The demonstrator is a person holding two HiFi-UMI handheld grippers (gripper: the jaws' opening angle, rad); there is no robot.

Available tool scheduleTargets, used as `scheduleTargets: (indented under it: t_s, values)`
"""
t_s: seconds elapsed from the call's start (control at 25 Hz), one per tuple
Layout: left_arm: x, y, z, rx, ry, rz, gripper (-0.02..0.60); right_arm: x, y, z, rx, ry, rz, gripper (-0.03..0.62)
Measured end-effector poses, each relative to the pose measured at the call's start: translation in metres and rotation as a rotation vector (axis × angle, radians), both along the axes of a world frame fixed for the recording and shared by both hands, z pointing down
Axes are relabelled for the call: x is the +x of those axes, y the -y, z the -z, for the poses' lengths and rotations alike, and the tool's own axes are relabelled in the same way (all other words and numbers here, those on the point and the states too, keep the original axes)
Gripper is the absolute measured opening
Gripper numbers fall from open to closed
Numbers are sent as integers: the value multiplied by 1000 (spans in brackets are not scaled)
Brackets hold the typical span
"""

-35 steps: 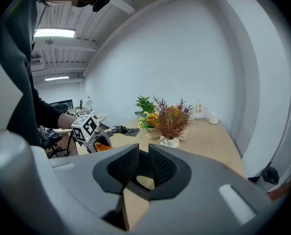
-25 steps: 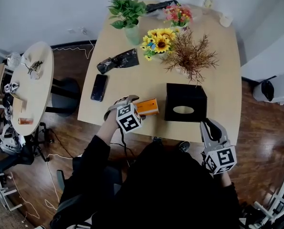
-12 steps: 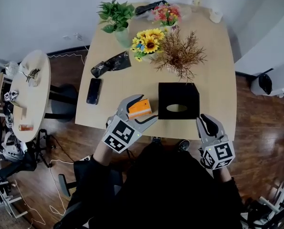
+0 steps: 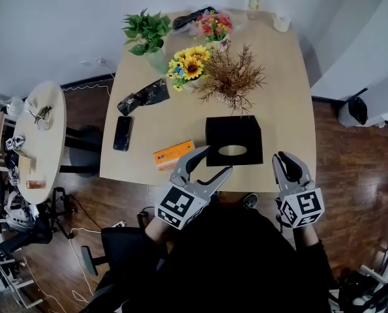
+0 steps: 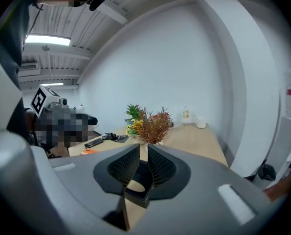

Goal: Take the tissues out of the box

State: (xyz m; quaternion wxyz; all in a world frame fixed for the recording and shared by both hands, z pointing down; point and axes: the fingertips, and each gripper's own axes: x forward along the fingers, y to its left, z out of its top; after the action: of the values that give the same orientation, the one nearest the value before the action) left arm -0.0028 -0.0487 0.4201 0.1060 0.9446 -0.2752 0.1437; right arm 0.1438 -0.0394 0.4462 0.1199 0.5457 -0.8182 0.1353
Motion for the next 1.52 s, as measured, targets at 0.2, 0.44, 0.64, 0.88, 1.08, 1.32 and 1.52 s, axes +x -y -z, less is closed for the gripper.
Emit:
scheduleTargets:
  t_s: [0.2,0.44,0.64,0.88,1.08,1.32,1.52]
  values:
    - [7,-1,-3,-9,-15,58,230,22,5,5,15,-15,-34,49]
    - [11,2,-17,-53,3,88,224,44,10,16,65,0,-136,9]
    - [9,7,-23,-68,4,116,217,44,7,23,114,-16,-155,1]
    - [13,9,-25,-68,11,113,213,44,6,28,137,-8,-153,0]
    - [11,9,-28,-78,21,110,212,42,8,28,129,-13,-148,0]
    - [10,11,-30,-80,28,113,212,42,10,25,120,-22,-143,0]
    - [11,11,-33,-81,35,113,212,42,11,23,119,-26,-137,0]
